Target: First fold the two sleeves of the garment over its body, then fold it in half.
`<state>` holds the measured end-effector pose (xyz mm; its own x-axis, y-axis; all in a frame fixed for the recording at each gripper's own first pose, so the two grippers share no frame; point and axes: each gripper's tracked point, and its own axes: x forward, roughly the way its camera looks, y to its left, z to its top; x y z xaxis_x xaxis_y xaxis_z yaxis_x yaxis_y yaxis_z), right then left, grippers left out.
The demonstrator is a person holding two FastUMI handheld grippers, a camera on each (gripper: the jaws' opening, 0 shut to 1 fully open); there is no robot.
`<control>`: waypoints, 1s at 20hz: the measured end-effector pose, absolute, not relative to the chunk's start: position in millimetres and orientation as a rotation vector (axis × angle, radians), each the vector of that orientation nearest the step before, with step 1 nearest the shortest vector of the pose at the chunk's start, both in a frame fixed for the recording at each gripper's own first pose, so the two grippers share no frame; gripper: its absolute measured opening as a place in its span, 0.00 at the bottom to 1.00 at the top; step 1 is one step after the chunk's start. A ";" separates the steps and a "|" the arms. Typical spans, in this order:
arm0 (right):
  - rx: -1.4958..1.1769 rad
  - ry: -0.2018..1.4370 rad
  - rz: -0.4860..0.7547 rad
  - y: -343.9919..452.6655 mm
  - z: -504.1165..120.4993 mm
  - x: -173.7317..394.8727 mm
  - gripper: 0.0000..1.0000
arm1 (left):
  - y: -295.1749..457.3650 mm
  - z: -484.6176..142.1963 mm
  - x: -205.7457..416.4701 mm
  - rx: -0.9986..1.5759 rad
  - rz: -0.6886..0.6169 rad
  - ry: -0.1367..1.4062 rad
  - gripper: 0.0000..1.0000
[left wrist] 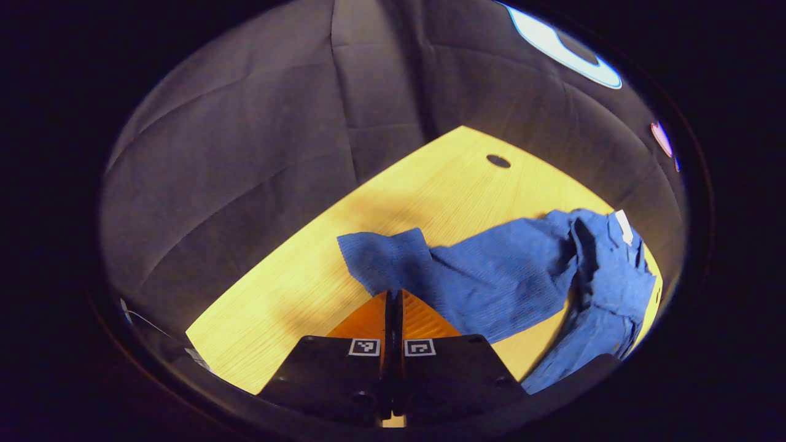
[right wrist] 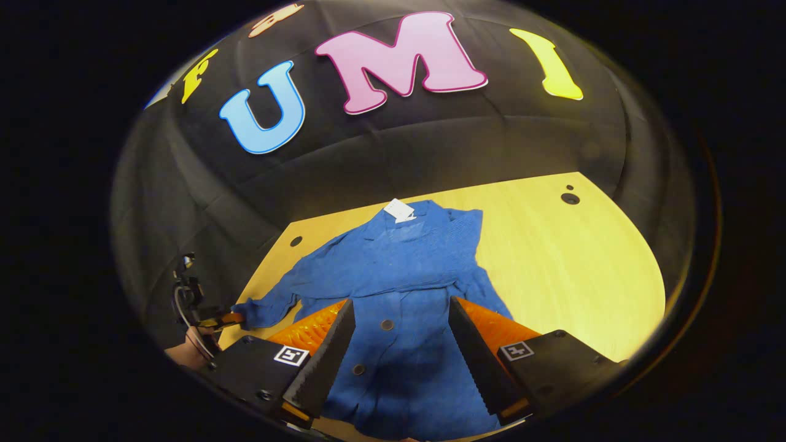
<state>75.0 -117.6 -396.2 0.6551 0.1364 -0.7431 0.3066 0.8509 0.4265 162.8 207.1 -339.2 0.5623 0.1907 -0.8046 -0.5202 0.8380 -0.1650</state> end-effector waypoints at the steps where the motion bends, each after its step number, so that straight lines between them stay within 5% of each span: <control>1: 0.559 0.866 -0.114 -124.6 -400.3 75.1 0.97 | 194.9 -319.7 177.7 -0.417 0.402 0.830 0.00; 7: 0.556 0.871 -0.207 -165.2 -413.2 62.3 0.97 | 27.7 -211.2 281.5 -0.388 0.022 0.622 0.00; 15: 0.614 0.892 -0.425 -228.3 -418.9 -11.3 0.97 | -259.8 -226.9 320.6 -0.316 -0.464 0.766 0.00; 19: 0.600 0.904 -0.499 -239.3 -422.9 -40.8 0.97 | -295.6 -251.3 308.7 -0.258 -0.481 0.801 0.78; 20: 0.586 0.911 -0.503 -236.5 -424.4 -49.0 0.97 | -292.6 -248.3 303.3 -0.251 -0.491 0.788 0.78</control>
<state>-49.0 -236.5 -424.4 0.5200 -0.1555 -0.8399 0.6285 0.7355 0.2529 303.3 -292.6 -248.3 0.6012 -0.5101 -0.6151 0.3272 0.8594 -0.3929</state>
